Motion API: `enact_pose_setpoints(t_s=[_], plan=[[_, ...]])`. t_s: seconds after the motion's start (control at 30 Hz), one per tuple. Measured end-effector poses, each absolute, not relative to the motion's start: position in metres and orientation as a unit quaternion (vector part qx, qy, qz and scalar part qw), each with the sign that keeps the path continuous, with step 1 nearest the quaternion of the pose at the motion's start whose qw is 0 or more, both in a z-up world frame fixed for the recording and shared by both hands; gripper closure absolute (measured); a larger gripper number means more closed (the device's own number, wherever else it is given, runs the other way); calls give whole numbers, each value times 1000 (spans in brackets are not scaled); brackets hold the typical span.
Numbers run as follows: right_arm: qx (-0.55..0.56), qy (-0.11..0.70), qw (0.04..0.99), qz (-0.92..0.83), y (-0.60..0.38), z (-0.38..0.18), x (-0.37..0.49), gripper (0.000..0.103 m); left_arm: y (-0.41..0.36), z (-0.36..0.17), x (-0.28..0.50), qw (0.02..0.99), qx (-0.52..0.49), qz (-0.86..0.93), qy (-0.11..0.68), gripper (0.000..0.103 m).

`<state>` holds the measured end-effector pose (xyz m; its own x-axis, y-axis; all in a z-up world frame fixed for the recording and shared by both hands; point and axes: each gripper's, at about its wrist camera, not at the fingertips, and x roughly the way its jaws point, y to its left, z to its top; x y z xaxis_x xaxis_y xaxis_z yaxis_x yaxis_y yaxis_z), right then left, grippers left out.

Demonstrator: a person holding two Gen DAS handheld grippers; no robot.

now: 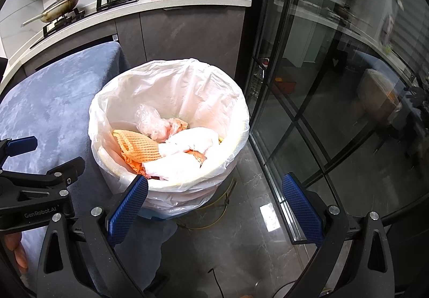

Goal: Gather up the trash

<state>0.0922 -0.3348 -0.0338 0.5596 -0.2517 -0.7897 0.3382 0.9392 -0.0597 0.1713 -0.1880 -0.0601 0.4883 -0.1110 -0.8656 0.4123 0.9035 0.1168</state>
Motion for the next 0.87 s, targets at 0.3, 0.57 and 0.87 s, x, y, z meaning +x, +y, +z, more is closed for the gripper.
enact_pose_setpoints(t_s=[0.3,0.57,0.87], plan=[[50,438,882,-168,-335,-35,92,7,-189,-60,170,849,157,-155,480,8],[49,437,882,-168,-335,-35,92,7,-190,-58,170,853,157,-156,473,8],[49,437,882,-168,-335,-33,91,7,-191,-54,170,855,152,-165,467,8]])
